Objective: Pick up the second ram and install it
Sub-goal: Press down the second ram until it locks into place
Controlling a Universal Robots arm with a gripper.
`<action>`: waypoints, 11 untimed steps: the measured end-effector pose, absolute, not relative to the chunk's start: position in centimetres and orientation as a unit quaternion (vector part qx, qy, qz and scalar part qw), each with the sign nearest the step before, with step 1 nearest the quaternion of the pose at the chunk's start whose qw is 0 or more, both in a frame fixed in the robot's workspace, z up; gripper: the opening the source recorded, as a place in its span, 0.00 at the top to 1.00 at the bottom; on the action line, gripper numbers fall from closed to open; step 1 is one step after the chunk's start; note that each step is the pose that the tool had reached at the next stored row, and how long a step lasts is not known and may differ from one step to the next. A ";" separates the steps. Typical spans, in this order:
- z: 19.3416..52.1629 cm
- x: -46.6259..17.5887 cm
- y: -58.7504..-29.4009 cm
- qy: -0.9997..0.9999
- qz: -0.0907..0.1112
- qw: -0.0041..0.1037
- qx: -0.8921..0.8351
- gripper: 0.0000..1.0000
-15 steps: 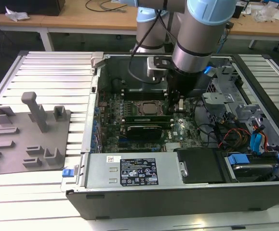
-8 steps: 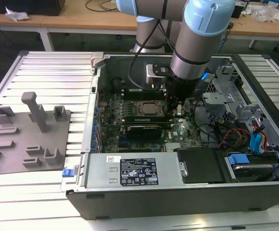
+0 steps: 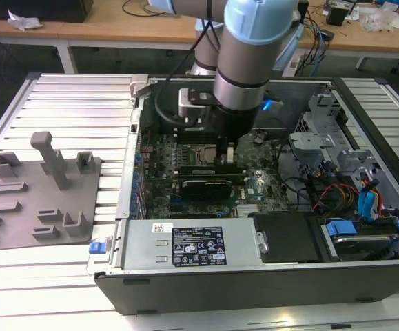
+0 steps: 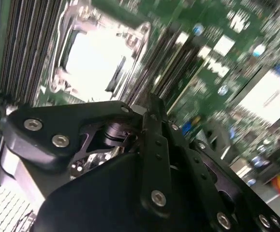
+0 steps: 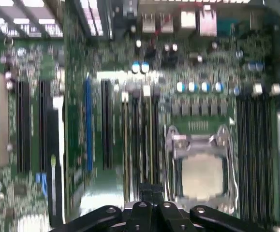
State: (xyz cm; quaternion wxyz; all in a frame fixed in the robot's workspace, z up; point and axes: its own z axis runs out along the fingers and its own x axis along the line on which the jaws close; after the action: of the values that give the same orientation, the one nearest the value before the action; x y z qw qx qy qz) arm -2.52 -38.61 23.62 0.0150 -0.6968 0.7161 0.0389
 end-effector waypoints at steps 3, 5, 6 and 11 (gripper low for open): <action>23.4 -5.1 -38.6 0.716 0.038 0.016 -0.697 0.89; 23.2 -6.7 -38.6 0.716 0.037 0.017 -0.697 0.89; 23.1 -6.8 -38.6 0.716 0.037 0.017 -0.697 0.89; 22.7 -6.8 -38.6 0.716 0.037 0.017 -0.697 0.89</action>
State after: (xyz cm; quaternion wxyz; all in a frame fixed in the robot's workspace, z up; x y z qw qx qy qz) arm -6.79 -38.61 22.72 0.0170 -0.6969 0.7161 0.0367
